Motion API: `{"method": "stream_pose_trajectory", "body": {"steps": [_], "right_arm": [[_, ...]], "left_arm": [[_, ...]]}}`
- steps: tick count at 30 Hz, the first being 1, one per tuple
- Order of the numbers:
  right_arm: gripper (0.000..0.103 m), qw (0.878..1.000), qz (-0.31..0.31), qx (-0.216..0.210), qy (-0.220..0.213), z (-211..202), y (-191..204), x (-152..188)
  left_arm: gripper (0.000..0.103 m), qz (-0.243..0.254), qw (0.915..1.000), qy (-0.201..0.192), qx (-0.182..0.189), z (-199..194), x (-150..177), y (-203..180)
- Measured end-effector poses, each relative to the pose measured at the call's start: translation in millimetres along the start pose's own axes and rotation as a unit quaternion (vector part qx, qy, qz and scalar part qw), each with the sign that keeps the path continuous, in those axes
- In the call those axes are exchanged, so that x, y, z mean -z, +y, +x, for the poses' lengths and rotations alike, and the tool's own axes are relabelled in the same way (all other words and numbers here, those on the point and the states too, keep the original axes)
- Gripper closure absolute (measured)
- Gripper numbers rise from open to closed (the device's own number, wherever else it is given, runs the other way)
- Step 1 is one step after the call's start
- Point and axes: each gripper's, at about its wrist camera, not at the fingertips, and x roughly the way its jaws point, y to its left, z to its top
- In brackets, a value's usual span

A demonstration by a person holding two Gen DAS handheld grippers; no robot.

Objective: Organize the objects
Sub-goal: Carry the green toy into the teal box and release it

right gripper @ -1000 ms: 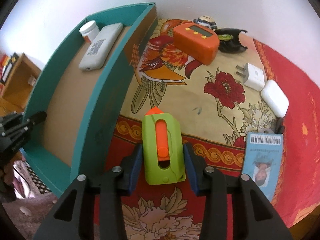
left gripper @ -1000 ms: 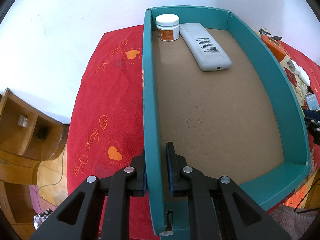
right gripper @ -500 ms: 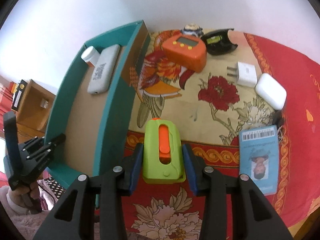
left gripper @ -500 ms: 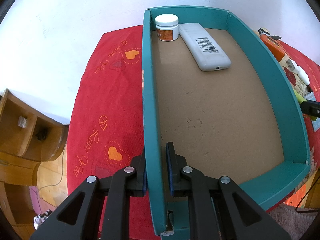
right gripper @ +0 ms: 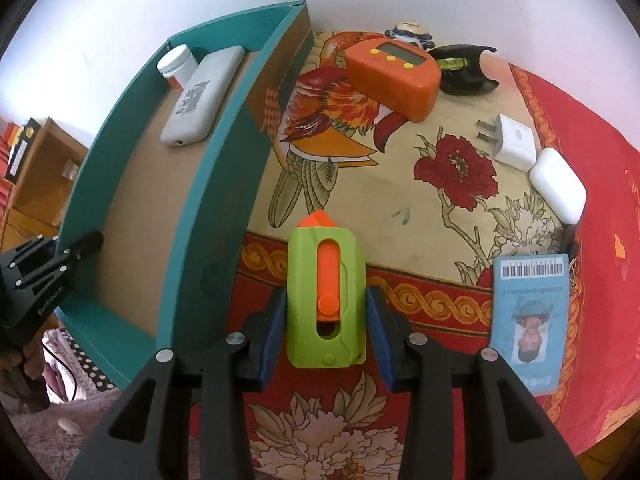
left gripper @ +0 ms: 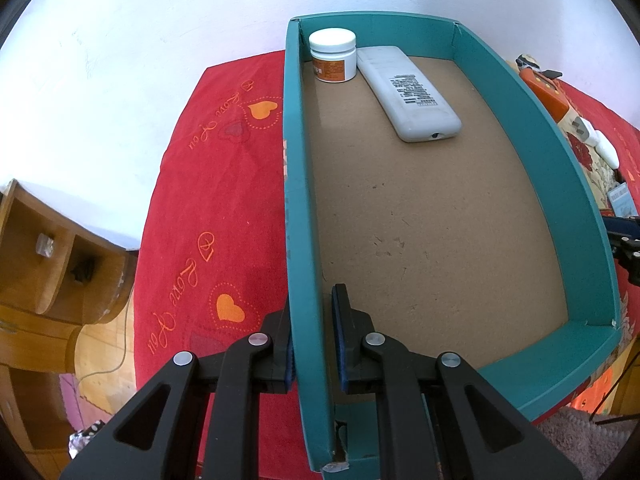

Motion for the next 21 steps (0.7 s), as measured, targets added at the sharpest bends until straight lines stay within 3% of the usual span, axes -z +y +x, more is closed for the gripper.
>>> {"method": "stream_pose_trajectory", "body": {"steps": [6,16,21], "right_arm": [[0.065,1.000,-0.001,-0.006,0.003,0,-3,0],[0.065,0.994,0.073,-0.072,-0.031,-31,-31,-10],[0.065,0.993,0.062,-0.082,-0.055,-50,-14,-30]], "left_arm": [[0.089,0.001,1.0000,-0.001,0.000,0,1,-1],[0.089,0.002,1.0000,-0.002,0.002,-2,2,-2],[0.089,0.002,1.0000,-0.001,0.003,-2,2,-2]]}}
